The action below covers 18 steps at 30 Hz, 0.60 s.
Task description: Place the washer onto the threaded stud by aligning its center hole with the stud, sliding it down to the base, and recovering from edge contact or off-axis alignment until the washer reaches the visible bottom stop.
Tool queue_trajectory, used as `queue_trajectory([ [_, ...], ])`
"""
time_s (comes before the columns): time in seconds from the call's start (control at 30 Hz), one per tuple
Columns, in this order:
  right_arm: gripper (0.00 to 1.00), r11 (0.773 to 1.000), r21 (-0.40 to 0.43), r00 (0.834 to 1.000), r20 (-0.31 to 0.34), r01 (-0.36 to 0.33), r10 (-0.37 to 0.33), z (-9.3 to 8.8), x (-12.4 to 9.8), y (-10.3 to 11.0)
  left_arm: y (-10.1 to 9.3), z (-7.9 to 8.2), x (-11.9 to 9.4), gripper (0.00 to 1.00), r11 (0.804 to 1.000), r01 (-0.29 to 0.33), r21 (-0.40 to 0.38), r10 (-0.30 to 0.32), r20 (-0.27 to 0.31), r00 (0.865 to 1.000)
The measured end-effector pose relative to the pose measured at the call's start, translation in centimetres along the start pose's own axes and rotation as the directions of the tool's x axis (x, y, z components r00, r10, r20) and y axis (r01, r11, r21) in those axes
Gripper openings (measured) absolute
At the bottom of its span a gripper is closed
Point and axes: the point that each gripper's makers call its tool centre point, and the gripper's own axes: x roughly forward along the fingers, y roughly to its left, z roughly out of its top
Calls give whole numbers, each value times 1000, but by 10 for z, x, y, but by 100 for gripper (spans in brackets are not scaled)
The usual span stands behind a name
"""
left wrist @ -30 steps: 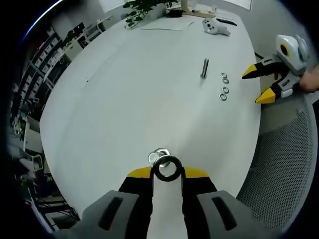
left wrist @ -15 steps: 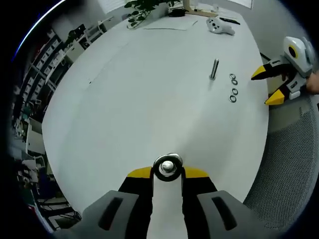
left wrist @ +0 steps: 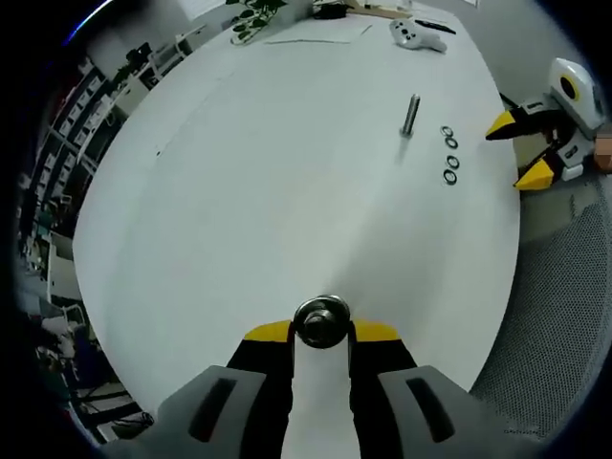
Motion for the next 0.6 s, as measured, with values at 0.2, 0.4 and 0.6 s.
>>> queue_trajectory([
  [0.2, 43, 1000, -3, 1000, -3, 1, -1, -1, 0, 0, -4, -2, 14, 19, 1000, 14, 7, -13, -31, 999],
  [0.4, 43, 1000, -3, 1000, -3, 1, -1, -1, 0, 0, -6, -6, 22, 19, 1000, 23, 5, -23, -49, 999],
  [0.6, 42, 1000, 0, 1000, -3, 2, -2, -2, 1, -1, -6, -8, 27, 19, 999, 34, -16, -34, -52, 998],
])
